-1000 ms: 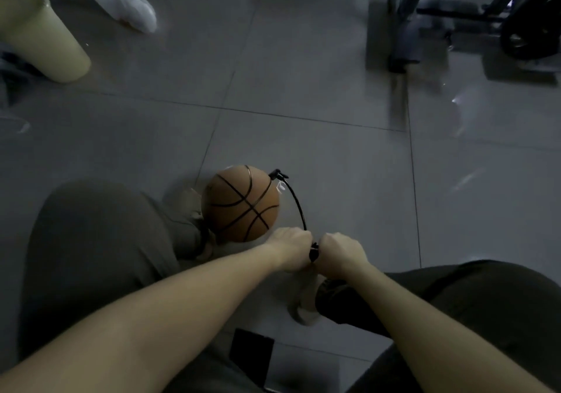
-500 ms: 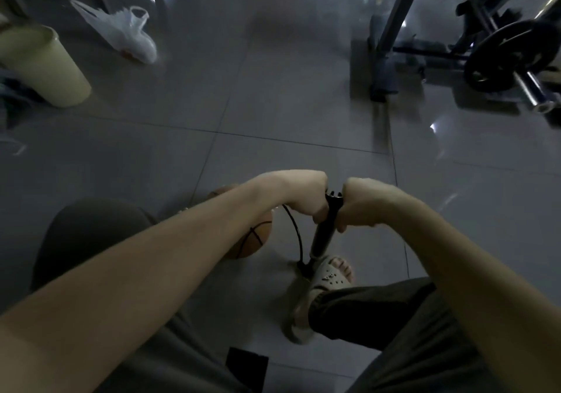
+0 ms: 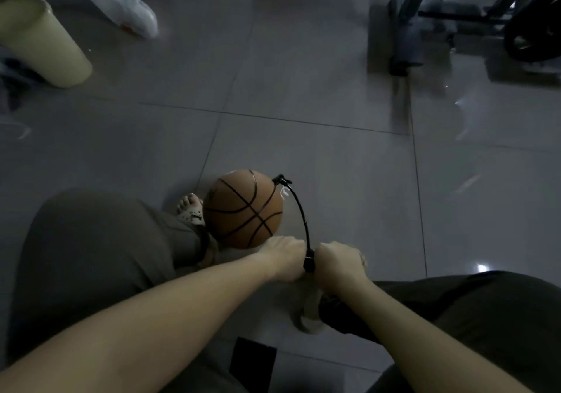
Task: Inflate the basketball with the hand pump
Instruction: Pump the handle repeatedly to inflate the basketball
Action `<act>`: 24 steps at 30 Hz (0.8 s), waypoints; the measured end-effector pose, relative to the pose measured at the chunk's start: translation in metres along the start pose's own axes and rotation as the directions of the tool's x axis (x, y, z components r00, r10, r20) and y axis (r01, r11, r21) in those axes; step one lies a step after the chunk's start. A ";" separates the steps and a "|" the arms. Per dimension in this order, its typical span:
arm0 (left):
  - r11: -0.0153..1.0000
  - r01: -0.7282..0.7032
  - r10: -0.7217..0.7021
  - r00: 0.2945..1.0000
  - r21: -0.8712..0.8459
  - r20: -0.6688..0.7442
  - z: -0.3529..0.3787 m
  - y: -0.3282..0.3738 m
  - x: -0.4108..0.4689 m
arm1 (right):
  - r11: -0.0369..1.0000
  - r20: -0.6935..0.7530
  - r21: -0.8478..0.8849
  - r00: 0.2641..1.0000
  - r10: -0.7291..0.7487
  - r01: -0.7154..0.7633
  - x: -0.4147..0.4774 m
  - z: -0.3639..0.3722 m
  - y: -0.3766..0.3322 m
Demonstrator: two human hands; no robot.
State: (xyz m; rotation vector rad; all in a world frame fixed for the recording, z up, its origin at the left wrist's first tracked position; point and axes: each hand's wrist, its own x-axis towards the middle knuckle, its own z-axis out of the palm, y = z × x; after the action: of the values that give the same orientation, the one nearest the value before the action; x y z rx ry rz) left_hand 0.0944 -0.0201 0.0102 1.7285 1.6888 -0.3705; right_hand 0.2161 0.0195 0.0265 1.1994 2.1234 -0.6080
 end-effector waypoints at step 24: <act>0.998 -0.059 0.059 0.998 -0.011 -0.032 -0.047 0.022 0.006 | 0.988 -0.088 0.148 0.994 0.058 -0.045 -0.006 -0.026 0.033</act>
State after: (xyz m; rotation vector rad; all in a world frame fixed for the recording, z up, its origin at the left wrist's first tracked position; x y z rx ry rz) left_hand 0.1045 0.0163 0.0470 1.7797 1.6551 -0.3073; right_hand 0.2399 0.0483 0.0463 1.3821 2.1466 -0.7072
